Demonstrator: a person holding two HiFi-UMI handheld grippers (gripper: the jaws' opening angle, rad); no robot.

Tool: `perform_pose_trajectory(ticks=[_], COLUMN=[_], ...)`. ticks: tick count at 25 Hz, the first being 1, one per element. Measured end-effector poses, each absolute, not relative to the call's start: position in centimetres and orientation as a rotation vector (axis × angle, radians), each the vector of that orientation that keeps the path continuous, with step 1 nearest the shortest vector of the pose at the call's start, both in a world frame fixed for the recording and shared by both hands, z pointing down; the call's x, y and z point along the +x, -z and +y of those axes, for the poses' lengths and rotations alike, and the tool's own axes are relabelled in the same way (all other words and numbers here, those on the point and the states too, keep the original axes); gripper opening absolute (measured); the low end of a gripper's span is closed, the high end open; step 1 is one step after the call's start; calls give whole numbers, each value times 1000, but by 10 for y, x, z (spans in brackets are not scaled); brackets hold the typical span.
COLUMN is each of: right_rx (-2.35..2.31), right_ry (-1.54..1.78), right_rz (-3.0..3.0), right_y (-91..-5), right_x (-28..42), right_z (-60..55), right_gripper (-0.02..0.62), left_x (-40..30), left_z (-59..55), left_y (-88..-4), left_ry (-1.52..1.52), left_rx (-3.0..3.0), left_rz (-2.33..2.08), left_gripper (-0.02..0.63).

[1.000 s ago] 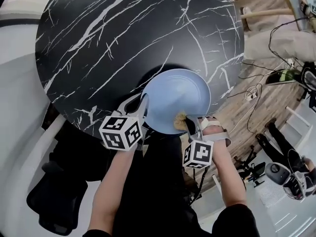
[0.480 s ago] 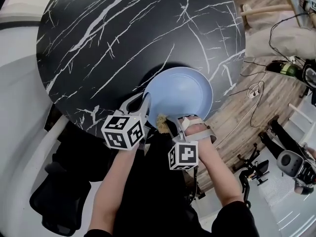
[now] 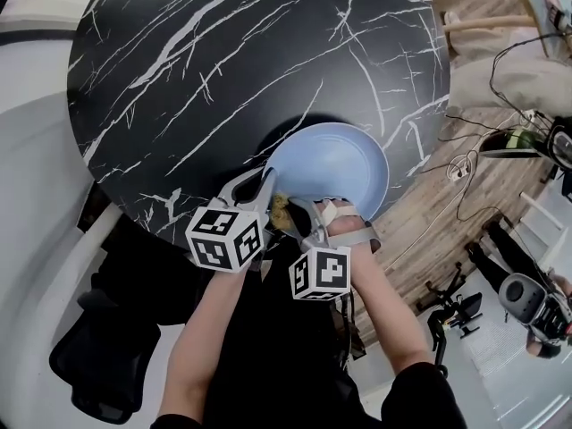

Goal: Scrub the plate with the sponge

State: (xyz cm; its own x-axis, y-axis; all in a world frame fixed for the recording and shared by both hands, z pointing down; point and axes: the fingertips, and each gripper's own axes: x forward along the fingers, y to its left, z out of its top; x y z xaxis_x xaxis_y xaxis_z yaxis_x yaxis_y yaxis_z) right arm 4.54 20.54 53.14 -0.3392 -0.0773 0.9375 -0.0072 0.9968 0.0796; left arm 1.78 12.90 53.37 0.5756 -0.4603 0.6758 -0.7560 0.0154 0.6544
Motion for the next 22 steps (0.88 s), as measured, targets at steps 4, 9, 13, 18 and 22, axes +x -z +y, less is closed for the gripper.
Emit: perform_pose_trajectory(ticks=[4,9,13,18,22], right_rx=[74,92,95,86,64], right_ry=[64,86,137,165,190], right_rz=[-1914,-1898,-1892,-1887,-1894], right_y=[-532,-530,-530,-529,-530], right_x=[44,49,49,50,51], right_z=[202,192,175,157,150], right_gripper=[20,20,20,20,20], left_x=[17,17,17,17,17], left_z=[130,134,134,134,134], left_y=[-534,-534,-534,-534,-534], left_ry=[-306,-305,-309,-307,-303], left_rx=[1619,1620,1623,1622,1618], left_rz=[-1038,-1029,-1025,-1027,-1022], left_gripper=[18,17,15,15,17])
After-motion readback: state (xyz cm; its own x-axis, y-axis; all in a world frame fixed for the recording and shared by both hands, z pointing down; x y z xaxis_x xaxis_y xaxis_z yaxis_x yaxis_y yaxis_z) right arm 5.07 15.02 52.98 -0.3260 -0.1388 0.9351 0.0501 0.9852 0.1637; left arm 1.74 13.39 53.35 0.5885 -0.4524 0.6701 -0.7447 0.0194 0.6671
